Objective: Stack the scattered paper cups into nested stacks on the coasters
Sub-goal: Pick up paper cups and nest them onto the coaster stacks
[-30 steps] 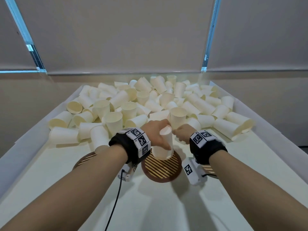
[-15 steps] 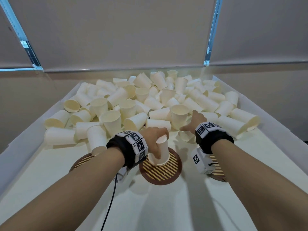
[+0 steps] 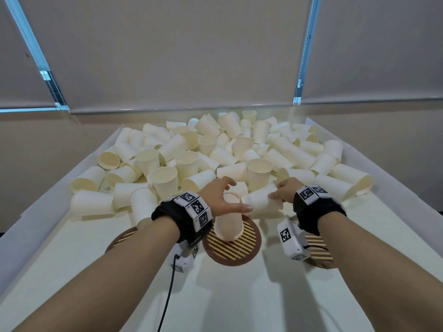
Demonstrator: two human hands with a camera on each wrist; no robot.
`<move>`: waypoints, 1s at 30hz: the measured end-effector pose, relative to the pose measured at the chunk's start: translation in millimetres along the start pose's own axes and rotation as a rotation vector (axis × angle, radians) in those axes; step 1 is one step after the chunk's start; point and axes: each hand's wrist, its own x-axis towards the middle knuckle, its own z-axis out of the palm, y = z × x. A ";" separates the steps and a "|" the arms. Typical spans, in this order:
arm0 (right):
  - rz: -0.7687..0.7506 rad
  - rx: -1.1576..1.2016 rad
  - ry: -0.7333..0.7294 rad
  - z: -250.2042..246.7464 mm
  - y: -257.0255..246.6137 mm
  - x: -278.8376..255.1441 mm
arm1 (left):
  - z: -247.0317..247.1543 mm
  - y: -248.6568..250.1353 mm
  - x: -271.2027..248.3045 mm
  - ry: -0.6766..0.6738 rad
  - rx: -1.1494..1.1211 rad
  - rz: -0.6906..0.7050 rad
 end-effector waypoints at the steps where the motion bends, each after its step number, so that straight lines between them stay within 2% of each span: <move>1: -0.006 0.039 0.005 -5.2 -2.0 -3.8 | -2.4 -0.5 0.4 0.040 -0.018 -0.010; 6: -0.057 0.284 0.147 -31.4 -22.4 -25.5 | -14.4 3.6 -0.7 0.258 -0.129 0.022; 7: -0.066 0.433 0.155 -33.4 -29.3 -27.6 | -16.6 5.2 -0.7 0.284 -0.189 0.028; 8: -0.087 0.596 0.131 -34.8 -37.8 -30.8 | -19.0 7.6 -1.0 0.302 -0.258 0.038; 11: -0.123 0.886 0.129 -35.9 -55.0 -31.1 | -27.1 15.8 -3.2 0.331 -0.495 0.058; 12: -0.145 0.951 0.088 -35.7 -59.2 -34.8 | -30.2 18.8 -4.7 0.342 -0.577 0.065; 15: -0.207 1.006 0.024 -32.8 -68.8 -38.2 | -38.8 25.5 -7.4 0.367 -0.778 0.076; 18: -0.257 0.981 0.022 -25.8 -73.2 -34.6 | -41.1 28.2 -6.3 0.396 -0.769 0.059; 20: -0.289 0.911 0.011 -23.0 -74.1 -30.3 | -40.1 25.8 -1.7 0.451 -0.705 0.022; 22: -0.275 0.724 0.060 -19.9 -71.2 -22.3 | -41.3 20.2 4.4 0.507 -0.714 -0.010; 24: -0.286 0.407 0.189 -17.5 -65.1 -12.4 | -43.5 12.8 9.9 0.533 -0.762 -0.056; 26: -0.319 0.074 0.229 -13.8 -59.2 -2.9 | -45.0 5.5 13.3 0.531 -0.806 -0.106; 30: -0.272 -0.344 0.019 14.3 -44.1 17.6 | -42.2 -5.6 18.7 0.505 -0.812 -0.131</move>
